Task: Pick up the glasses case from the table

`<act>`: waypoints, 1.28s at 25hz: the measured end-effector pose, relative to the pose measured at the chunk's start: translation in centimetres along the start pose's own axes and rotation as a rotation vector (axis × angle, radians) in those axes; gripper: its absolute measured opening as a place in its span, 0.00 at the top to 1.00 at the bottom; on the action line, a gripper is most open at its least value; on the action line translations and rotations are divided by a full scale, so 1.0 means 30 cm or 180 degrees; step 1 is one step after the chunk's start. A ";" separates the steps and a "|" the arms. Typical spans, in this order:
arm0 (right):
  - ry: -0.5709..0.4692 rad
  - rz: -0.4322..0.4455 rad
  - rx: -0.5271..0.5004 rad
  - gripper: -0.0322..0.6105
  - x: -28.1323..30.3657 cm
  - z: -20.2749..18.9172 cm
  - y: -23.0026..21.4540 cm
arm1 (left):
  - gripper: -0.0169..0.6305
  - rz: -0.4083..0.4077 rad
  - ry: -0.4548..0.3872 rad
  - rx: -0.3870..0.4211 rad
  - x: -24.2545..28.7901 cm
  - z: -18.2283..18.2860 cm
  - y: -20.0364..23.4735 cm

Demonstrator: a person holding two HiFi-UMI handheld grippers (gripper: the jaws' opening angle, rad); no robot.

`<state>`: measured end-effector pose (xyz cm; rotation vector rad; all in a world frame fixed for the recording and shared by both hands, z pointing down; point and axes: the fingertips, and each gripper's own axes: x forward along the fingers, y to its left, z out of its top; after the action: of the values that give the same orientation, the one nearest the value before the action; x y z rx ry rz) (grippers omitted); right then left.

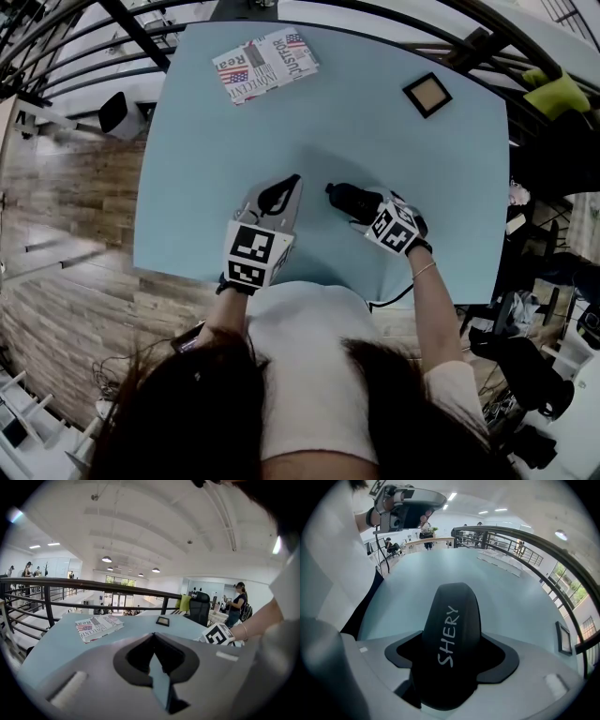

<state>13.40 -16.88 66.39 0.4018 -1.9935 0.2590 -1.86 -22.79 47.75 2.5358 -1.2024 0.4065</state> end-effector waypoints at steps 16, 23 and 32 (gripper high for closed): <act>-0.0333 -0.0597 -0.0368 0.40 -0.172 0.150 -0.013 | 0.89 0.0062 -0.0214 0.0060 -0.101 0.043 -0.011; -0.0588 -0.0968 -0.0399 0.40 -0.308 0.214 -0.023 | 0.89 0.0080 -0.0307 0.0121 -0.155 0.069 -0.023; -0.1209 -0.1440 -0.0068 0.40 -0.495 0.306 -0.018 | 0.89 0.0127 -0.0374 0.0152 -0.210 0.082 -0.027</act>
<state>12.04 -18.15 49.02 0.9258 -2.1996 -0.1350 -4.75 -18.86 43.00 2.6119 -1.3021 0.3026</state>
